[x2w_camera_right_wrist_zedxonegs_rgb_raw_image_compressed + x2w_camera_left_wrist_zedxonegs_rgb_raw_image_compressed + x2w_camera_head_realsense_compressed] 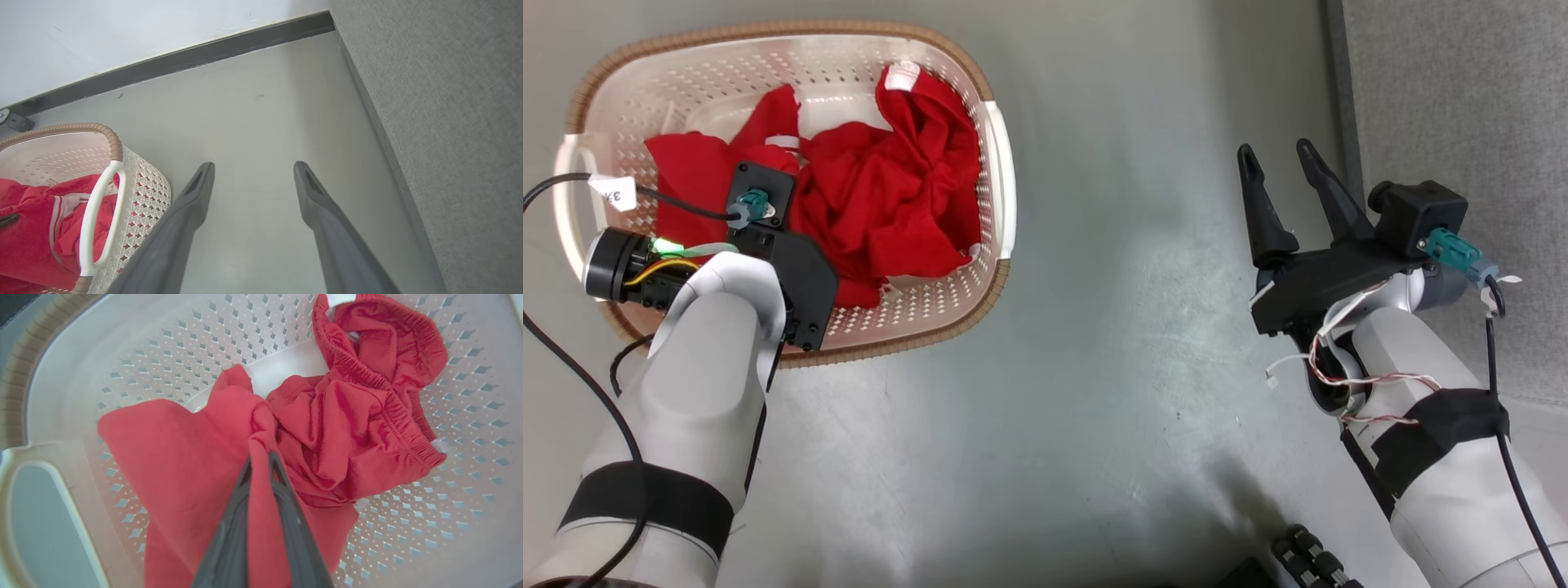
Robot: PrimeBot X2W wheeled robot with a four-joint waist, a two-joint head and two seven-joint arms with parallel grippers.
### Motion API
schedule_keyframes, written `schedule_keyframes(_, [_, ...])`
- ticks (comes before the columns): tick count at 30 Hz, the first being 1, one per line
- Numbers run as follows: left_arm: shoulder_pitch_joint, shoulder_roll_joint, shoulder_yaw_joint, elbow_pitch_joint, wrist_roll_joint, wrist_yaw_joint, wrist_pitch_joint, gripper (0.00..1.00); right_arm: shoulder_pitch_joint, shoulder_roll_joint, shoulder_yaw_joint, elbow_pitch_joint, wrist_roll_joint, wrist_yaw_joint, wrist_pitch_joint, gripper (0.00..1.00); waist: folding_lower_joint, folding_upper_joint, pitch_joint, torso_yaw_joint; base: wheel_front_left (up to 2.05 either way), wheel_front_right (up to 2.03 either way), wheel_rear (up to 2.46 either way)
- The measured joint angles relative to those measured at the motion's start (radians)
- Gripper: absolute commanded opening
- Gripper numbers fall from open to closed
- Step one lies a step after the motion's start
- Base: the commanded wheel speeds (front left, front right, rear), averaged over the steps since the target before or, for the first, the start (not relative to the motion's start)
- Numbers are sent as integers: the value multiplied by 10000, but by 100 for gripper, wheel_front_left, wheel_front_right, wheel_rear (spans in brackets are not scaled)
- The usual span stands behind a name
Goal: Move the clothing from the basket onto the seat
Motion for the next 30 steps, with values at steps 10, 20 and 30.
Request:
schedule_keyframes(10, [392,-614,343,-69,-533,0,-878,0,121,-44,-138,146,-90,0,0,100,1,0,-616,165,0,0,0])
schedule_keyframes(20, [531,-596,646,-65,-748,-169,-1799,0,435,-157,-328,297,-205,15,0,100,0,0,-1351,368,0,0,0])
schedule_keyframes(30, [799,-775,803,-79,-1156,-186,-2454,0,577,-326,-391,385,-368,92,0,100,-1,0,-2055,585,0,0,0])
